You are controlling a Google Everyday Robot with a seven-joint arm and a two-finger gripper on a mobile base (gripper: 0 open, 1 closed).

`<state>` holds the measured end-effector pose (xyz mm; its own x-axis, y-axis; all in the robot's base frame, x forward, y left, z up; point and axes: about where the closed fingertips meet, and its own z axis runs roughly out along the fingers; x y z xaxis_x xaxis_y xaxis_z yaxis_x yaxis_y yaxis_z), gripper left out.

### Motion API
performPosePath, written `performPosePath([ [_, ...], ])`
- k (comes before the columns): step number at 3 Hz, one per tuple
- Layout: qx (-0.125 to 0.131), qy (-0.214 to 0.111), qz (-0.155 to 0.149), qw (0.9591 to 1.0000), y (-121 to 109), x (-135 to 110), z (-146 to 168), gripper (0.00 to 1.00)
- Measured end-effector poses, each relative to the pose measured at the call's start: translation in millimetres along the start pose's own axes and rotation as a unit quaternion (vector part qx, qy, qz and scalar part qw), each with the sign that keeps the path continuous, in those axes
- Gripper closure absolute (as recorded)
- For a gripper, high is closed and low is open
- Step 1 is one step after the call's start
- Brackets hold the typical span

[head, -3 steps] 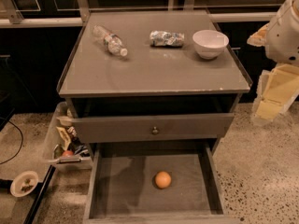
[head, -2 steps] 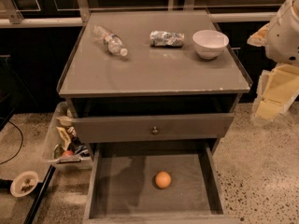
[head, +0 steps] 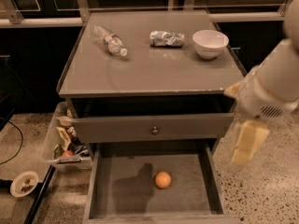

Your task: Pick orange from middle drawer and place on counter

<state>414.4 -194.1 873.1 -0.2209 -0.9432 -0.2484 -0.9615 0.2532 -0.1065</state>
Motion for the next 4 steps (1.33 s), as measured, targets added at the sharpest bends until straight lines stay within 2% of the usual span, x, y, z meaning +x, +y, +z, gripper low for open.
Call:
performPosePath([
  [1,-0.051,-0.009,0.004,0.9986,31.5,12.3,78.2,0.00],
  [2,-0.071,-0.020,-0.004,0.9972,44.9,18.3,132.5,0.00],
  [4,-0.069,-0.021,-0.003,0.9974,44.4,17.7,133.5,0.00],
])
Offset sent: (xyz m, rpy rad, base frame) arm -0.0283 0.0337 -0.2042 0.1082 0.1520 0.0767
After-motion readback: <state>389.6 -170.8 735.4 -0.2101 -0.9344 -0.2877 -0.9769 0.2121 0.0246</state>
